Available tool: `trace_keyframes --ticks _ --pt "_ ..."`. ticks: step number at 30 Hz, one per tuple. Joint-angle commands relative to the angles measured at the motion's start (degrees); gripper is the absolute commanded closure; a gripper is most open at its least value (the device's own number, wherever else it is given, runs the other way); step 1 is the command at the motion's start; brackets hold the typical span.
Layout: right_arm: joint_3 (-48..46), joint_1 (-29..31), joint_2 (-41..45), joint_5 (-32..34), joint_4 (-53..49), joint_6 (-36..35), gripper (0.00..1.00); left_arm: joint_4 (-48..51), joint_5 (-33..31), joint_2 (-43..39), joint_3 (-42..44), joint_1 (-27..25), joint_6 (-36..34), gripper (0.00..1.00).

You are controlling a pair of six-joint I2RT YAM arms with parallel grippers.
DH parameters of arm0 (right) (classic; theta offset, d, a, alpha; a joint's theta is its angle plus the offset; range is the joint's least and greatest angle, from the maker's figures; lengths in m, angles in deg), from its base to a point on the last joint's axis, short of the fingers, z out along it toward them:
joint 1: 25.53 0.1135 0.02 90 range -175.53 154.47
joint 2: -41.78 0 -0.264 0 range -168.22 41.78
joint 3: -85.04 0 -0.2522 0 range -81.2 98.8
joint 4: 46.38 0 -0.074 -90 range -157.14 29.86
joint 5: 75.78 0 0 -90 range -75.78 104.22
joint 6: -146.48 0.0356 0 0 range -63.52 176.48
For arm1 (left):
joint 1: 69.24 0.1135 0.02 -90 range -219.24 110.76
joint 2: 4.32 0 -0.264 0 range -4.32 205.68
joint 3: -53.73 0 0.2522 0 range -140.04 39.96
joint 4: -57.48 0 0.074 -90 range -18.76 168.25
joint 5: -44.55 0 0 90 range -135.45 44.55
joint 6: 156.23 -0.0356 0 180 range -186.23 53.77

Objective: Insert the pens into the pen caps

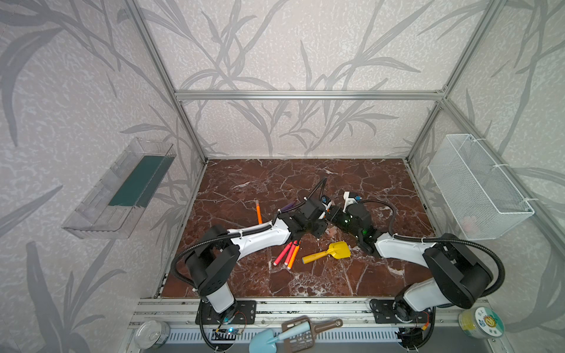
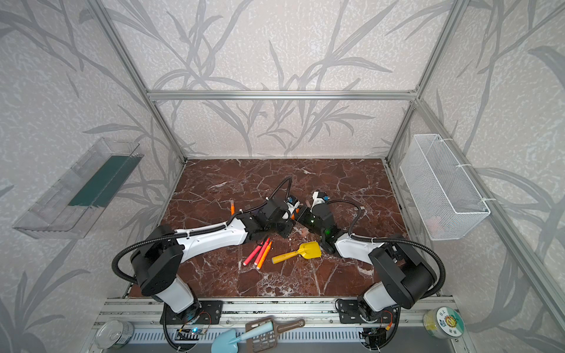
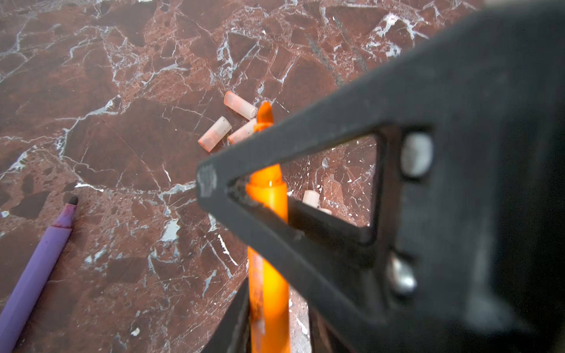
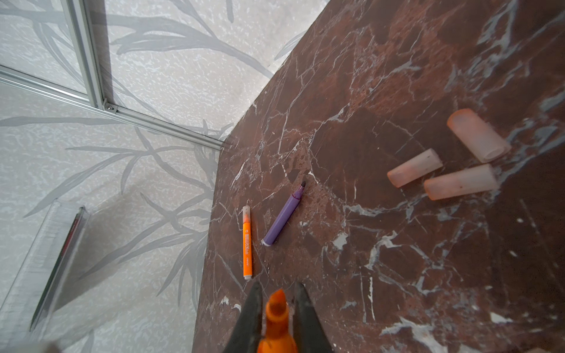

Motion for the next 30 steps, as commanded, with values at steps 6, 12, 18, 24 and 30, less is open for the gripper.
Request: trace_keyframes --ticks 6,12,18,24,30 --pt "-1.41 -0.08 -3.84 -3.97 10.68 4.64 1.0 -5.35 -0.36 -1.31 1.17 -0.14 -0.62 0.67" --pt "-1.56 -0.07 -6.37 -4.58 14.02 5.93 1.0 -6.23 -1.02 -0.86 1.71 -0.12 -0.52 0.71" --pt "-1.8 -0.09 -6.75 -4.87 15.05 6.58 1.0 -7.4 -1.42 -0.5 2.32 -0.09 -0.67 0.79" --pt "-2.37 -0.05 -7.89 -5.48 17.86 7.97 1.0 -8.27 -0.67 0.12 2.38 -0.02 -0.87 0.74" --pt "-2.46 -0.07 -9.05 -5.94 19.54 8.79 1.0 -9.16 -0.89 0.36 2.97 -0.02 -0.84 0.75"
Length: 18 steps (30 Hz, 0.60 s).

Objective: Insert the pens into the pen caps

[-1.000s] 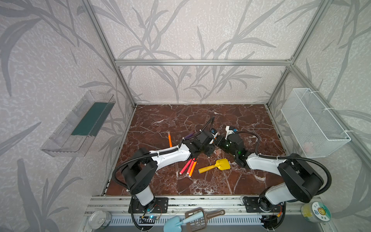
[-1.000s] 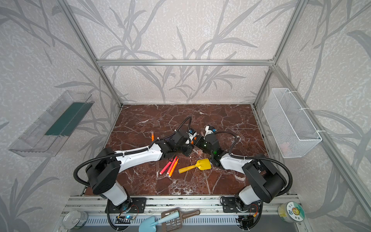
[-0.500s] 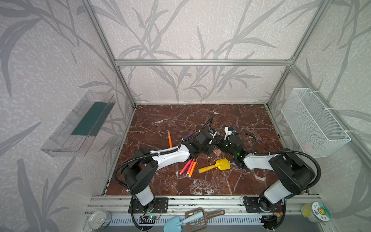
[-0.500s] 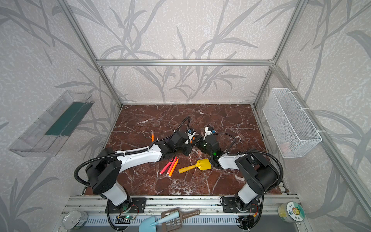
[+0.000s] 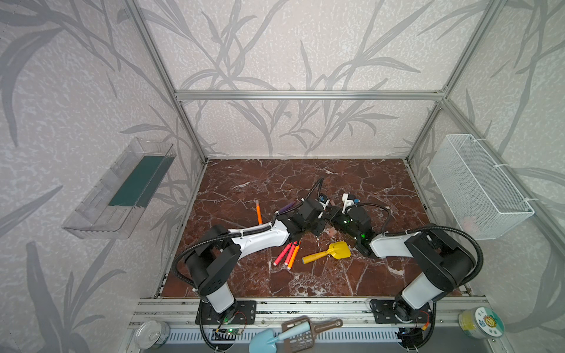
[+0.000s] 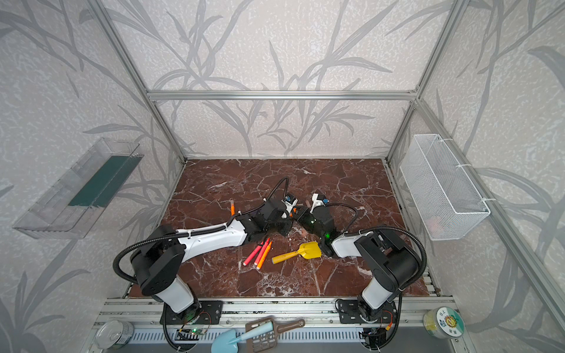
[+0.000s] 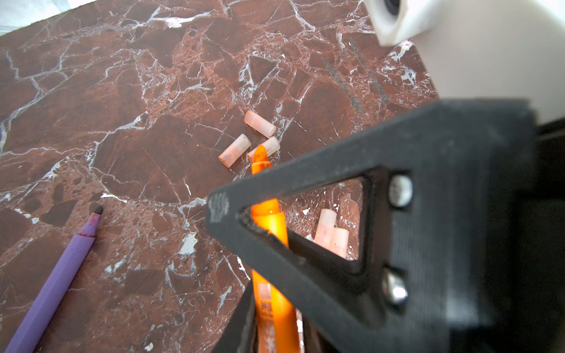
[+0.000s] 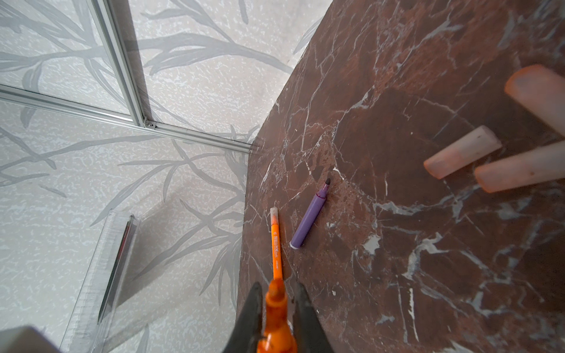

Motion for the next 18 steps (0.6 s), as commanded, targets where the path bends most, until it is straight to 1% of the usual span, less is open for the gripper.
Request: trace_keyframes --ticks 1,5,8,17,18 --pt "-0.31 0.24 -0.83 -2.12 3.26 0.78 1.0 -3.52 1.37 0.4 0.55 -0.47 -0.76 0.76" --pt "-0.41 0.26 -0.82 -2.08 3.47 0.87 1.0 -3.66 1.21 1.07 0.49 -0.38 -0.89 0.76" --pt "-0.45 0.26 -0.84 -2.1 3.53 0.93 1.0 -4.02 1.21 1.49 0.47 -0.38 -0.85 0.78" --pt "-0.85 0.22 -0.75 -2.03 4.18 1.13 1.0 -5.17 0.21 1.92 1.49 0.38 -0.38 0.92" --pt "-0.72 0.3 -0.75 -2.13 4.18 1.02 0.95 -5.61 0.42 1.87 1.87 0.57 -0.19 0.94"
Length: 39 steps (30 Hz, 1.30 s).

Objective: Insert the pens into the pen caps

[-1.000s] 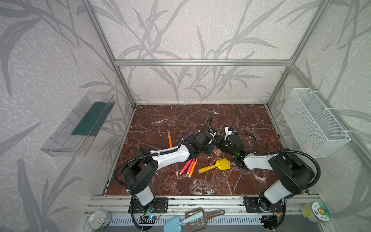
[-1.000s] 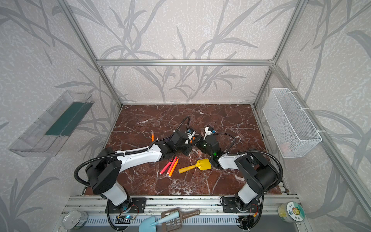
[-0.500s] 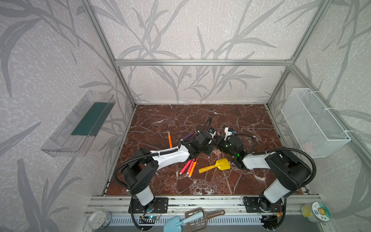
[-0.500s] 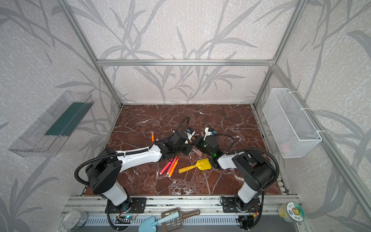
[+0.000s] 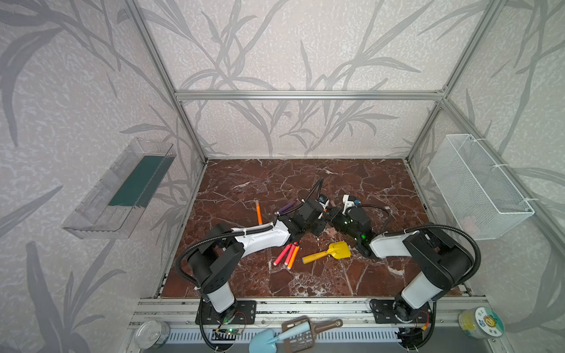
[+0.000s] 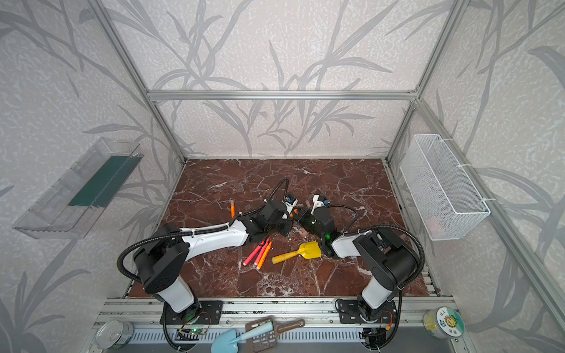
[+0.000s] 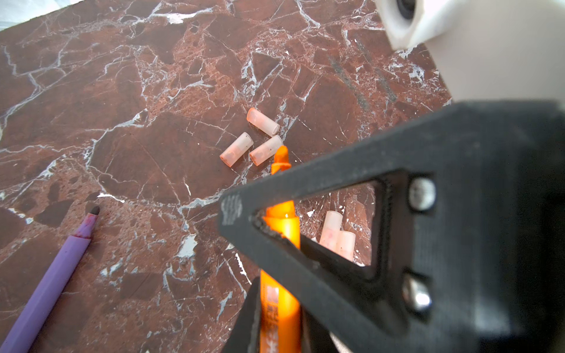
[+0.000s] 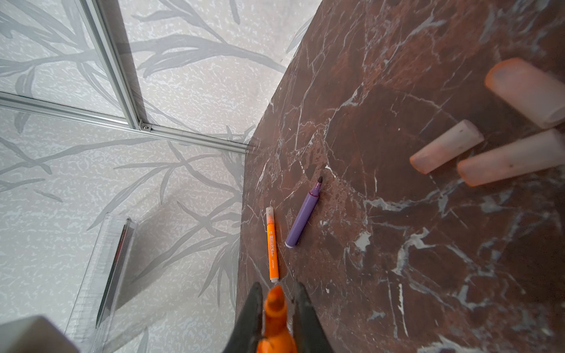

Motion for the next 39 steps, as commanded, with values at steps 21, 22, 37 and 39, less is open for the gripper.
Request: trace_keyframes --ticks 21,22,37,39 --pt "7.8 4.27 21.76 14.15 -61.98 -21.01 0.5 5.02 -10.66 -16.88 19.47 2.19 13.06 1.0" --pt "8.53 4.43 20.77 14.33 -63.46 -21.61 0.5 4.73 -10.56 -17.11 19.88 2.14 13.0 1.0" --pt "17.77 5.3 6.38 18.1 -72.41 -26.98 0.59 3.47 -8.73 -17.45 20.29 2.17 12.54 1.0" --pt "18.65 5.33 5.05 19.06 -72.9 -27.35 0.59 3.56 -9.1 -17.18 20.18 2.19 12.52 1.0"
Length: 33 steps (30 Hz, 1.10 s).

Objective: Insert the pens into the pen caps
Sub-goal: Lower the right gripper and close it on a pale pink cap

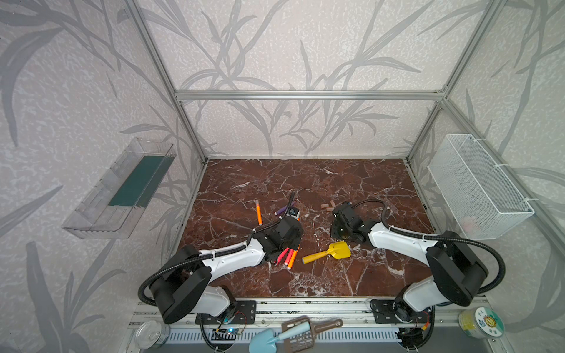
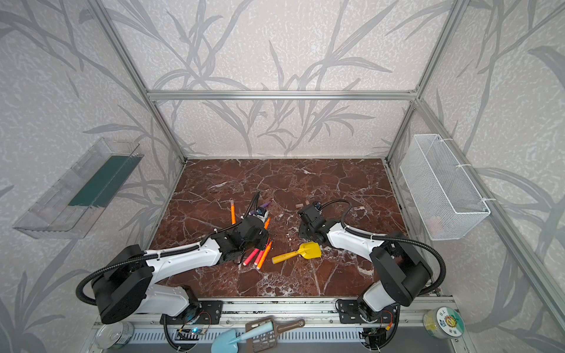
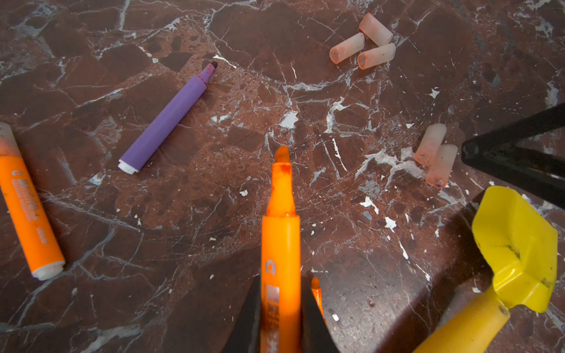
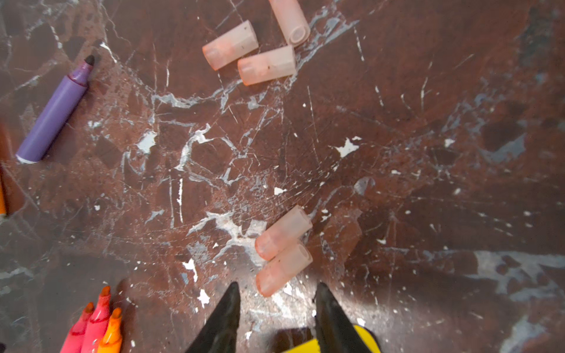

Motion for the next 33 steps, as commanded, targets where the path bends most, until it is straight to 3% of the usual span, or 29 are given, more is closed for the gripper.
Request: trace_keyframes --ticks 1,13,24,33 --pt "2.04 0.31 -1.8 2.68 -3.2 -1.9 0.59 -0.29 -0.56 0.38 -0.18 0.0 0.85 1.0" --pt "5.44 0.29 -7.61 3.56 -4.45 -3.0 0.63 0.7 -2.02 -0.47 -0.06 -0.02 1.14 1.0" --pt "5.53 0.34 -8.14 6.32 -6.43 -2.89 0.77 1.03 -2.46 -1.29 0.25 -0.02 1.22 1.0" --pt "6.56 0.35 -9.18 7.64 -7.86 -3.17 0.77 0.95 -2.56 -1.09 0.21 0.0 1.13 1.0"
